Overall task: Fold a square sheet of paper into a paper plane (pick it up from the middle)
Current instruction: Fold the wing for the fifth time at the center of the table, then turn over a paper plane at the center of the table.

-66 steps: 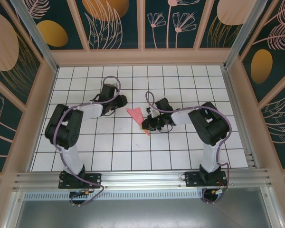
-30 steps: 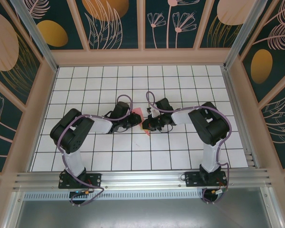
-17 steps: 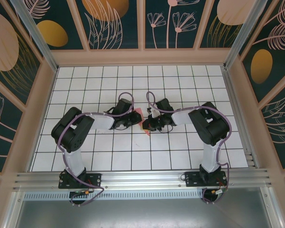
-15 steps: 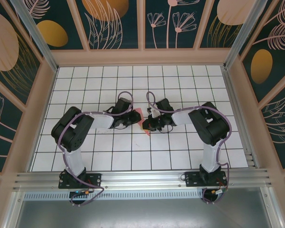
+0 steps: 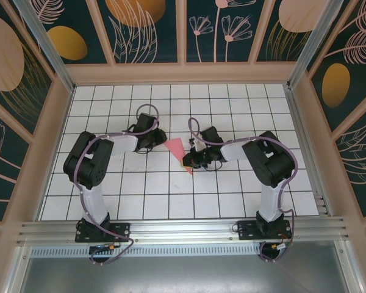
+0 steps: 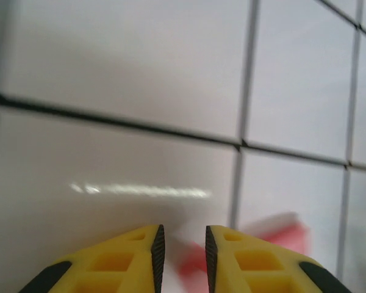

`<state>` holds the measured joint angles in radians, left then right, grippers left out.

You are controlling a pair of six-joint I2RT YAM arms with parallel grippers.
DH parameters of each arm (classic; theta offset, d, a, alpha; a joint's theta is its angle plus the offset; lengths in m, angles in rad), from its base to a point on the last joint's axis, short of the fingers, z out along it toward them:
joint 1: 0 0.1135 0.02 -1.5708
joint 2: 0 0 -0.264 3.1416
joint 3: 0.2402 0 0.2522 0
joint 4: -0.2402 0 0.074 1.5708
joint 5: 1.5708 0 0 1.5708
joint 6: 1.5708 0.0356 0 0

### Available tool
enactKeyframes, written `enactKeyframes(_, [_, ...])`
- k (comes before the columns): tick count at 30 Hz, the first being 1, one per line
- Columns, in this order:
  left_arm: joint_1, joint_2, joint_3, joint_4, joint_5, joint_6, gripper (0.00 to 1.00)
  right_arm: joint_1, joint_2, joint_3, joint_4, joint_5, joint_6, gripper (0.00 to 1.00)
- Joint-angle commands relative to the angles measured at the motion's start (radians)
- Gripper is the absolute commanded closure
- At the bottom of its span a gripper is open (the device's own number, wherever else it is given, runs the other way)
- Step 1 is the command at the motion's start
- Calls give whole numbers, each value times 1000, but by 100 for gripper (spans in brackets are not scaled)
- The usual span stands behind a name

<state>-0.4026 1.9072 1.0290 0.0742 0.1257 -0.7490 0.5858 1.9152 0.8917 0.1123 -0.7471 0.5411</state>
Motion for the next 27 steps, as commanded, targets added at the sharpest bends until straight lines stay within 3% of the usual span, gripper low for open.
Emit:
enactKeyframes(1, [28, -15, 41, -98, -135, 57, 69, 2, 31, -35, -194, 96, 5, 90])
enactKeyframes(6, [28, -96, 34, -116, -145, 61, 60, 11, -47, 58, -185, 65, 0, 81])
enactKeyframes(11, [13, -221, -47, -89, -111, 13, 50, 2, -183, 130, -188, 124, -16, 60])
enactKeyframes(20, [-142, -292, -97, -99, -142, -86, 34, -32, -390, 46, -229, 583, -113, 42])
enactKeyframes(27, [-264, -208, -21, -138, -176, -193, 30, -92, -485, -72, -173, 758, -103, 31])
